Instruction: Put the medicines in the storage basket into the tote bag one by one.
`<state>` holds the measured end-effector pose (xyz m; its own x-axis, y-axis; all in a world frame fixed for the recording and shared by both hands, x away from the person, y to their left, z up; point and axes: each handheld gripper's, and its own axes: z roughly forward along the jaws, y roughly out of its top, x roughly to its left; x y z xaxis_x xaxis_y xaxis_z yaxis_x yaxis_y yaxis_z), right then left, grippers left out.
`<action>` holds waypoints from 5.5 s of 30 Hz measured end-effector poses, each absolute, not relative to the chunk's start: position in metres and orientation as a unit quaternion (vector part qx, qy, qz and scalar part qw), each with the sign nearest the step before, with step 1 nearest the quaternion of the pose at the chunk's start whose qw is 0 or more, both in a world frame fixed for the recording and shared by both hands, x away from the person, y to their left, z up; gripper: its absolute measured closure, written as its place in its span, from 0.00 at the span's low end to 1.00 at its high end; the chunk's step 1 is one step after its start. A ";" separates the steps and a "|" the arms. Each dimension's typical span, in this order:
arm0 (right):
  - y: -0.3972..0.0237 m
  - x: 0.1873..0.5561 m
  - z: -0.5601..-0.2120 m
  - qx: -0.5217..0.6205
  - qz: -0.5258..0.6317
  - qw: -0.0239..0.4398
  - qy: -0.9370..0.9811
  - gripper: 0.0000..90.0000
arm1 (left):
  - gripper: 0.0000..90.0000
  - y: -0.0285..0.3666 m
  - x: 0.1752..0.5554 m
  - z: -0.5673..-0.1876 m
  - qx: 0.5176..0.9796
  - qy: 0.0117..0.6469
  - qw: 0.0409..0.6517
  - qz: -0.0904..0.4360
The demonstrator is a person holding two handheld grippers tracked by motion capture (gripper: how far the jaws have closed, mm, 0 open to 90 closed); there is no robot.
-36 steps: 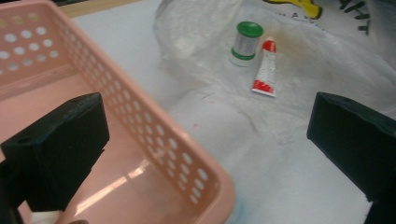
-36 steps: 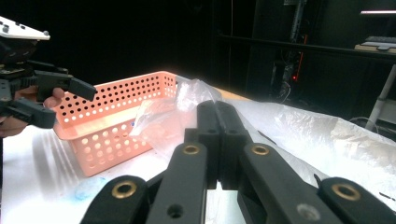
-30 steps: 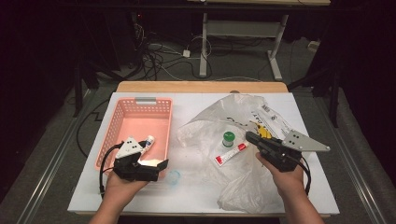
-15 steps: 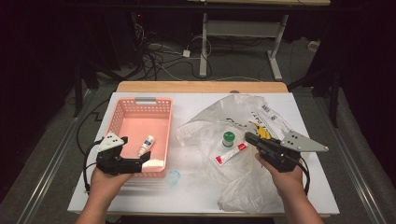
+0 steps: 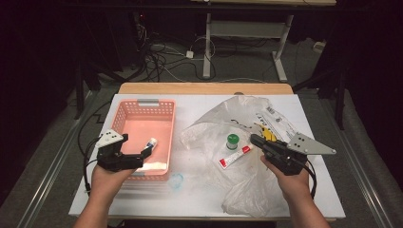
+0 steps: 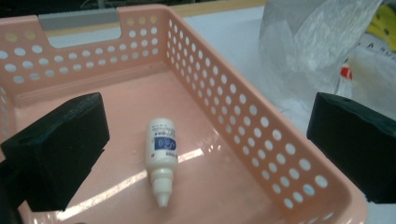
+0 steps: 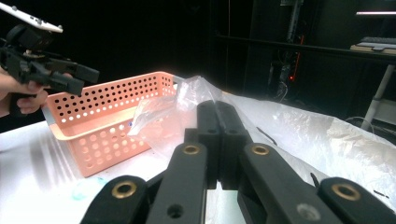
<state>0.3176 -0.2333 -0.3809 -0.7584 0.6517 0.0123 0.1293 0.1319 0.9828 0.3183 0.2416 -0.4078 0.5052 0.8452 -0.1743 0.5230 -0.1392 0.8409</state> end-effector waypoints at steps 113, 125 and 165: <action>-0.234 0.317 -0.380 0.264 0.604 0.222 0.718 1.00 | 0.65 0.179 0.286 -0.402 0.778 0.380 0.474 0.162; -0.235 0.315 -0.376 0.258 0.610 0.224 0.715 1.00 | 0.65 0.137 0.282 -0.409 0.799 0.342 0.475 0.141; -0.238 0.315 -0.371 0.255 0.620 0.221 0.708 1.00 | 0.64 -0.038 0.355 -0.461 0.846 0.283 0.442 0.093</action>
<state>0.3146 -0.2382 -0.3712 -0.7716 0.6361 0.0038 0.0871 0.0996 0.9912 0.3547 -0.0384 -0.4608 0.8226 0.5610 -0.0928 0.3970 -0.4496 0.8002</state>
